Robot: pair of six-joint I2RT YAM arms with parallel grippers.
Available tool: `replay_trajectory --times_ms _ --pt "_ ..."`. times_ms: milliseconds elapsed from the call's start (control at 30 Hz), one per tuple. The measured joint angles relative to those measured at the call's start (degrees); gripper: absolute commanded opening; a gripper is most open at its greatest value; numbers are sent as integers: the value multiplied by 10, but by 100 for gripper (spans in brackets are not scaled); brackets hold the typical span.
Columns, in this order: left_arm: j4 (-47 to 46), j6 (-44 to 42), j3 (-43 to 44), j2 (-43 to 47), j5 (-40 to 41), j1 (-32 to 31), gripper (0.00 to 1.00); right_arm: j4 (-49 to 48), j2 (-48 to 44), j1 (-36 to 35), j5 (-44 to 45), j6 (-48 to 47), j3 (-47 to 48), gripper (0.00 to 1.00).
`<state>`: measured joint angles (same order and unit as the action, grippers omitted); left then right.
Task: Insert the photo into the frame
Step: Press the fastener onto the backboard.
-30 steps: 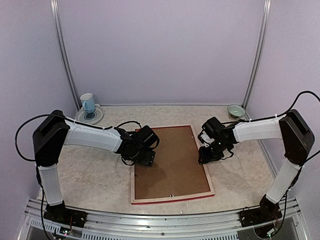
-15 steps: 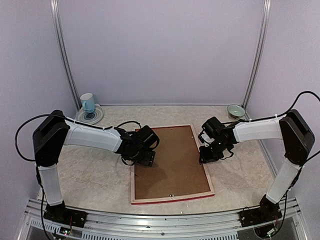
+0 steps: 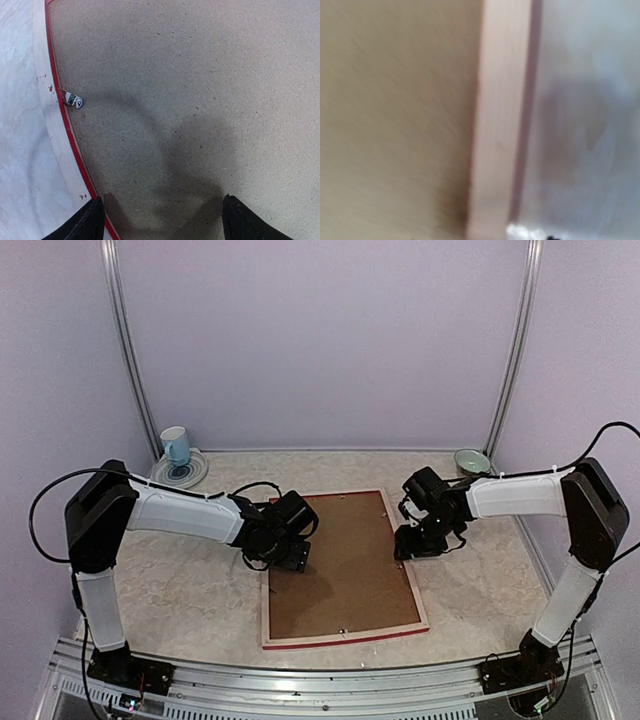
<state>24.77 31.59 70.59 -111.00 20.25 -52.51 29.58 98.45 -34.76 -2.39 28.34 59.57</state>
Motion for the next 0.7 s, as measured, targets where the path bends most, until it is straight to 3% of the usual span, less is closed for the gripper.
replay_trajectory --times_ms 233,433,700 --pt "10 -2 0 41 28 14 99 6 0 2 0 -21 70 74" --pt "23 -2 6 87 55 22 99 6 0 13 -5 -49 88 88" --pt "34 3 -37 107 61 31 99 4 48 41 20 -129 170 90"
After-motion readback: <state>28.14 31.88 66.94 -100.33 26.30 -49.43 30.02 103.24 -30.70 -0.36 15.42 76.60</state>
